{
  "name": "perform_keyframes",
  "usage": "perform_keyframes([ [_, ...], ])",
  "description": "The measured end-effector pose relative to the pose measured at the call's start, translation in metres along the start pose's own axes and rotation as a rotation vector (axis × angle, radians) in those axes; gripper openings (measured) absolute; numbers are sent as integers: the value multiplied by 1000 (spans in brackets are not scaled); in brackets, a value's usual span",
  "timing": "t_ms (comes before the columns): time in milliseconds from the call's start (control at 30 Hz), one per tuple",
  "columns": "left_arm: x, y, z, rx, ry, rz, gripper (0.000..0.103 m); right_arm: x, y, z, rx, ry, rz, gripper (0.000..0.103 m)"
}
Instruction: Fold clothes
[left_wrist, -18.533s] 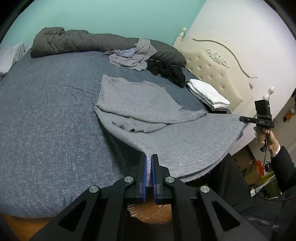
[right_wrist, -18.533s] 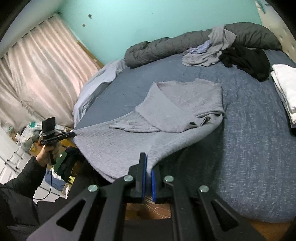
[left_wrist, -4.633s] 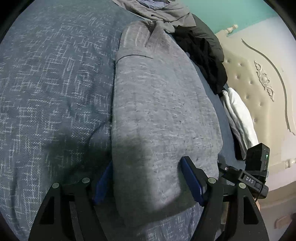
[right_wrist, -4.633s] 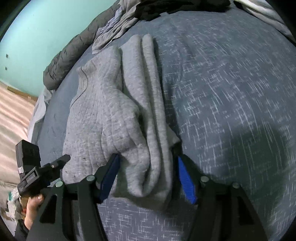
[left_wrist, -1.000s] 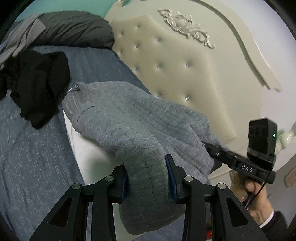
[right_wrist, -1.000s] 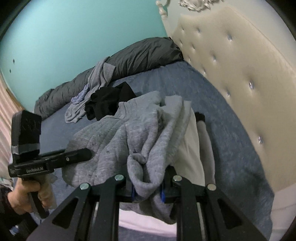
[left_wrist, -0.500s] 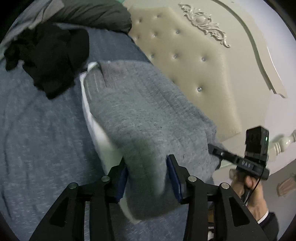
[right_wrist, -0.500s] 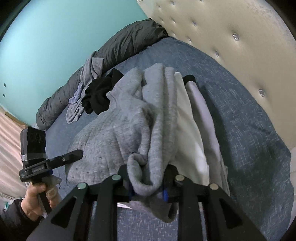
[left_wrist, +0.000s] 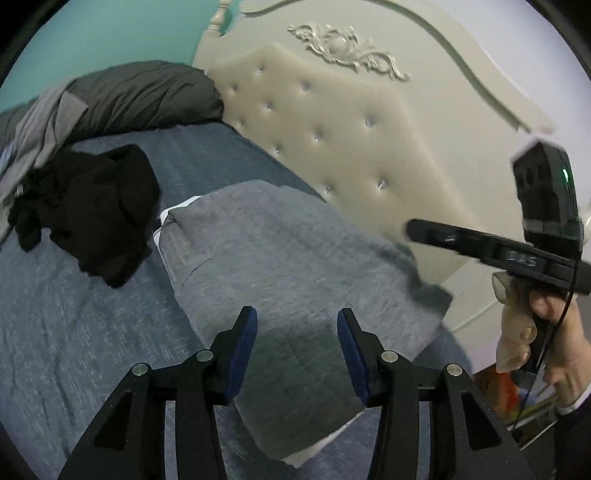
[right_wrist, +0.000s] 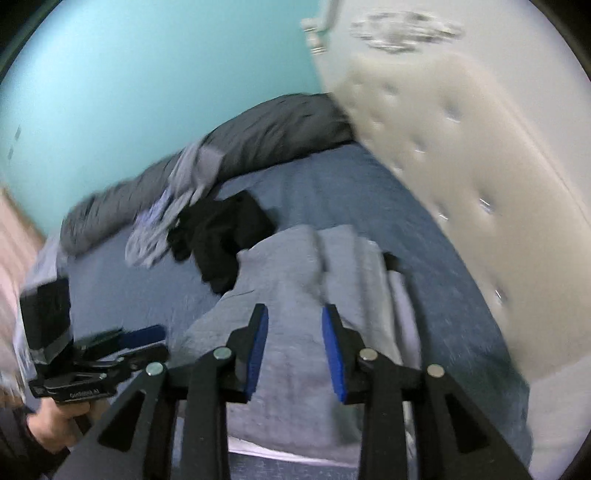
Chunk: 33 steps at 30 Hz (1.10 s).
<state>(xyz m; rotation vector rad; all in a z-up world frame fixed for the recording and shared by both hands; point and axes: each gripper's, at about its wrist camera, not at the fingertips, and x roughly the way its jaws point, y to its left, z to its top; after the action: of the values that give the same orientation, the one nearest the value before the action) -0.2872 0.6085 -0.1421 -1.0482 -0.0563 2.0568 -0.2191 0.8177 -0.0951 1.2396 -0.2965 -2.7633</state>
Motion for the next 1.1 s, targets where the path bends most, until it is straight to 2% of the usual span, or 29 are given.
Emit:
perform_keyframes([
  [33, 4, -2, -3, 13, 12, 9, 49, 8, 0, -2, -13, 23, -2, 13],
  [200, 19, -7, -23, 74, 56, 25, 49, 51, -27, -34, 10, 121, -89, 1],
  [433, 25, -3, -40, 54, 62, 9, 48, 61, -54, -74, 67, 82, -114, 0],
  [600, 22, -2, -42, 41, 49, 1, 47, 67, -55, -80, 83, 76, -114, 0],
  [700, 18, -2, -42, 39, 33, -5, 45, 62, -53, -68, 93, 98, -100, 0],
  [800, 13, -1, -41, 30, 25, -13, 45, 49, -41, -47, 70, 70, -76, 0],
  [933, 8, -1, -35, 14, 18, -23, 46, 37, -14, -8, -15, 49, -47, 2],
  [1100, -2, 6, -24, -7, -4, -11, 47, 64, 9, 38, -77, 127, -22, 2],
])
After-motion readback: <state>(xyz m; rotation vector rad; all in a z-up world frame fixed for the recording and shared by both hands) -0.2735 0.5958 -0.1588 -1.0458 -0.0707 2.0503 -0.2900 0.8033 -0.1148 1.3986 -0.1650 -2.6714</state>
